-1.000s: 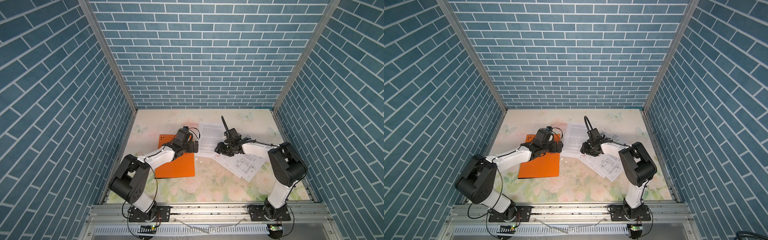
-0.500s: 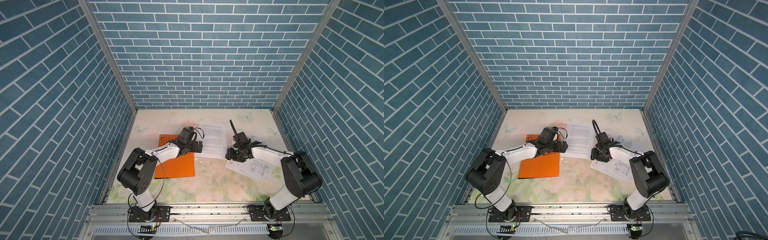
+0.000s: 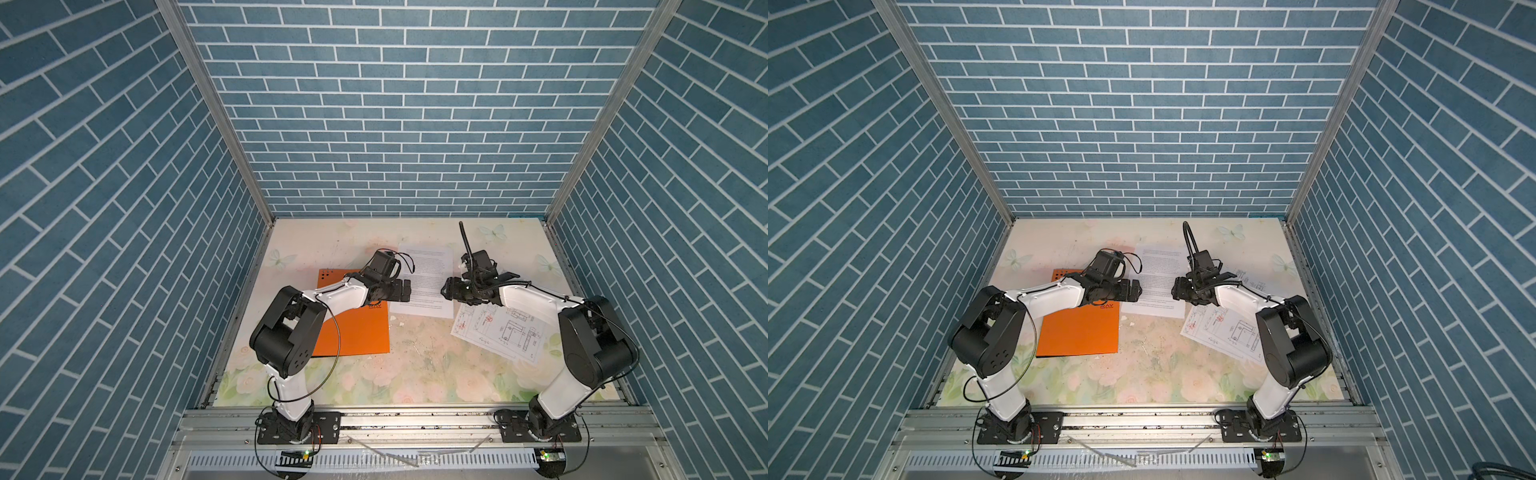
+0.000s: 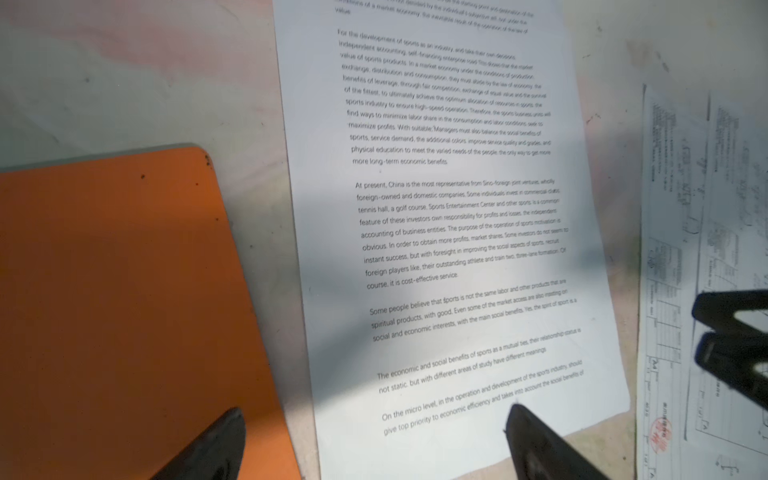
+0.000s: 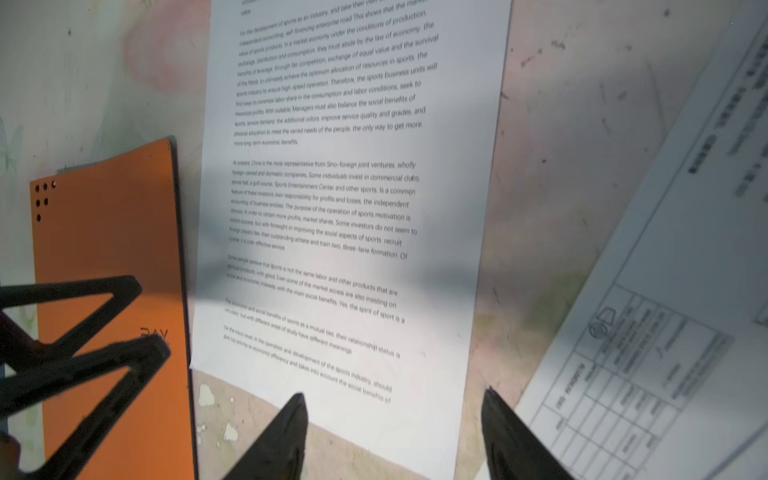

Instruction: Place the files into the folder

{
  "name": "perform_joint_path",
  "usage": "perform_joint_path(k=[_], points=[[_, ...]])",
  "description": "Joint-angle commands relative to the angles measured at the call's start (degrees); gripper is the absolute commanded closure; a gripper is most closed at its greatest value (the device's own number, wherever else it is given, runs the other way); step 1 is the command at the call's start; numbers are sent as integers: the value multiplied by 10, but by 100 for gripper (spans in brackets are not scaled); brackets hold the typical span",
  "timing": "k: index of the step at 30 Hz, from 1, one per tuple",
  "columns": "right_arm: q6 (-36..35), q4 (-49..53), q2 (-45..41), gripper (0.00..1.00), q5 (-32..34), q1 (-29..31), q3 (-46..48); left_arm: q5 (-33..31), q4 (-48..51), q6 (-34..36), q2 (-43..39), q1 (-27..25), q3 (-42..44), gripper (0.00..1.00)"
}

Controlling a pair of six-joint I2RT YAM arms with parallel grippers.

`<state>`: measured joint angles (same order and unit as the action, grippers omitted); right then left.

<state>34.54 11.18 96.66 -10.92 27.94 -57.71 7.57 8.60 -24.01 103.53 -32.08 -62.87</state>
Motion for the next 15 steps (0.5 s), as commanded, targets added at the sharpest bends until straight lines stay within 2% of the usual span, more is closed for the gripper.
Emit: perform_joint_path(k=[1,8,15], points=[[26,-34,23,34,-13,-1,-30,-25,28,-3,-24,-3,-2,0],[71,-94,57,34,-62,7,-38,-115,73,-18,-136,16,78,0],[96,-122,89,34,-90,44,-77,-147,118,-51,-280,132,203,0]])
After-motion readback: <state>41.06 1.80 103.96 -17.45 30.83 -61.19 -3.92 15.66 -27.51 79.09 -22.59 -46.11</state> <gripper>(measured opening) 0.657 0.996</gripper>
